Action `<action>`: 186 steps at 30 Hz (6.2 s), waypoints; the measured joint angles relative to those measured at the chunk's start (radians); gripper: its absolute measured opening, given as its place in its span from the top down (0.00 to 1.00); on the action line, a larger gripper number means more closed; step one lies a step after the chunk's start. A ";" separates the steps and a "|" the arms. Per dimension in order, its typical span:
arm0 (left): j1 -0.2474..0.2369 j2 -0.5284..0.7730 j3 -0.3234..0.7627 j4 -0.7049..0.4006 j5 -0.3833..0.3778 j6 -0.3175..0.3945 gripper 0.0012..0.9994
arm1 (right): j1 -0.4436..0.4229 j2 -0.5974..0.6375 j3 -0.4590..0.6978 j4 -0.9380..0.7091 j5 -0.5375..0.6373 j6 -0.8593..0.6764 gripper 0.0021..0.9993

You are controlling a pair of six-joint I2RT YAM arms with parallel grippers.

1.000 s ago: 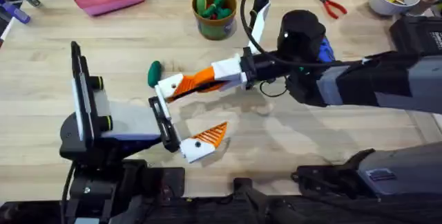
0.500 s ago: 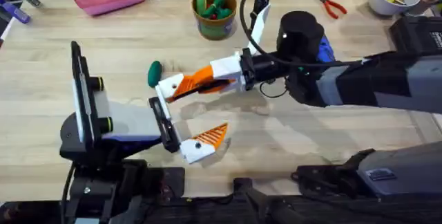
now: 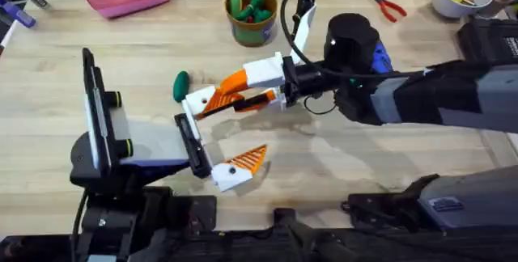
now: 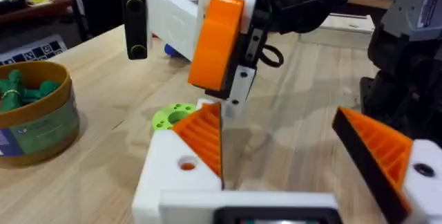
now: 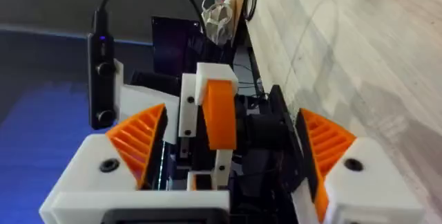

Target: Pick up the gripper from the table and insert it into the empty holder that is missing its gripper. Then pick up a screw, insert it into the mounting hole, and use the screwdriver to tighten it. Finally, clean up the table by picking up the vegetable and placing it into the bucket.

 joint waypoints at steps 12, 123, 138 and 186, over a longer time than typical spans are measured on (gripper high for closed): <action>0.000 0.000 0.000 0.000 0.000 0.000 0.01 | -0.176 -0.030 0.000 -0.055 0.008 -0.090 0.01; 0.000 0.000 0.000 0.000 0.003 0.000 0.01 | 0.072 0.227 0.745 -1.697 1.160 -1.069 0.93; 0.000 0.000 0.000 0.000 0.003 0.000 0.01 | 0.075 0.227 0.745 -1.699 1.158 -1.069 1.00; 0.000 0.000 0.000 0.000 0.003 0.000 0.01 | 0.075 0.225 0.765 -1.737 1.158 -1.069 1.00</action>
